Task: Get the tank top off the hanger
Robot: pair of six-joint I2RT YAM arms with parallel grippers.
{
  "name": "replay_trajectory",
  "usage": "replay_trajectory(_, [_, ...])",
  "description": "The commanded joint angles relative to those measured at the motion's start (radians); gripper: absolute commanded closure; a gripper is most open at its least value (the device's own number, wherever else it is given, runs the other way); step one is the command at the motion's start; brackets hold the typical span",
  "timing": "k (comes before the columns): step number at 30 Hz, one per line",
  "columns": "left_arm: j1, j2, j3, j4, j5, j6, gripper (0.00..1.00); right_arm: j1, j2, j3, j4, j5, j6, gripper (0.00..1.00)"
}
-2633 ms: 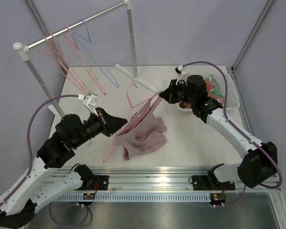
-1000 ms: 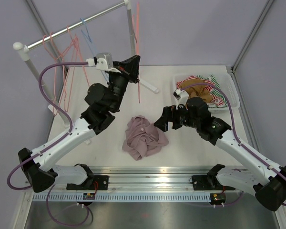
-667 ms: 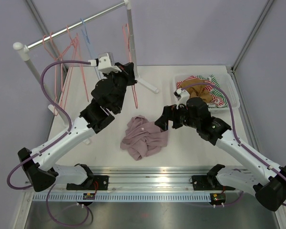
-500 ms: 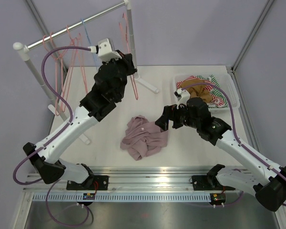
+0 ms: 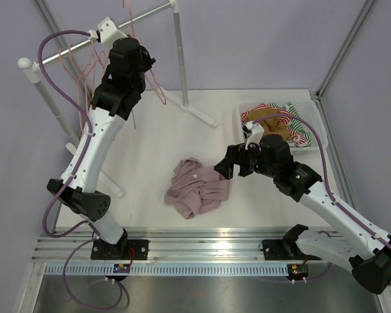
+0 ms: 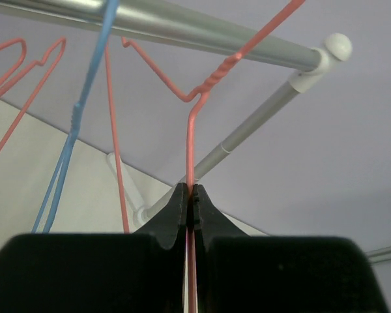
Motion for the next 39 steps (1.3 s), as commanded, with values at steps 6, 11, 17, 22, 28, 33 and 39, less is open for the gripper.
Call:
replay_trajectory(6, [0.112,0.035,-0.044,-0.054,0.160,-0.120,1.00,0.004,-0.007,0.013,0.026,-0.008,-0.016,0.00])
replay_trajectory(11, [0.115,-0.011,-0.183,0.013,0.172,-0.140,1.00,0.006,0.030,0.005,0.041,-0.064,-0.018,0.01])
replay_trajectory(17, [0.118,-0.058,-0.230,0.042,0.213,-0.153,0.91,0.007,0.123,0.011,0.061,-0.104,-0.003,0.01])
replay_trajectory(22, [0.118,-0.117,-0.227,0.047,0.253,-0.137,0.42,0.036,0.213,0.014,0.096,-0.058,0.016,0.01])
replay_trajectory(28, [0.118,-0.184,-0.213,0.065,0.376,-0.089,0.26,0.133,0.371,0.092,0.060,0.085,-0.002,0.01])
replay_trajectory(33, [0.116,-0.268,-0.217,0.064,0.520,-0.028,0.12,0.217,0.523,0.184,0.020,0.224,-0.035,0.01])
replay_trajectory(39, [0.116,-0.370,-0.262,0.047,0.788,0.095,0.01,0.288,0.732,0.302,-0.035,0.327,-0.055,0.01])
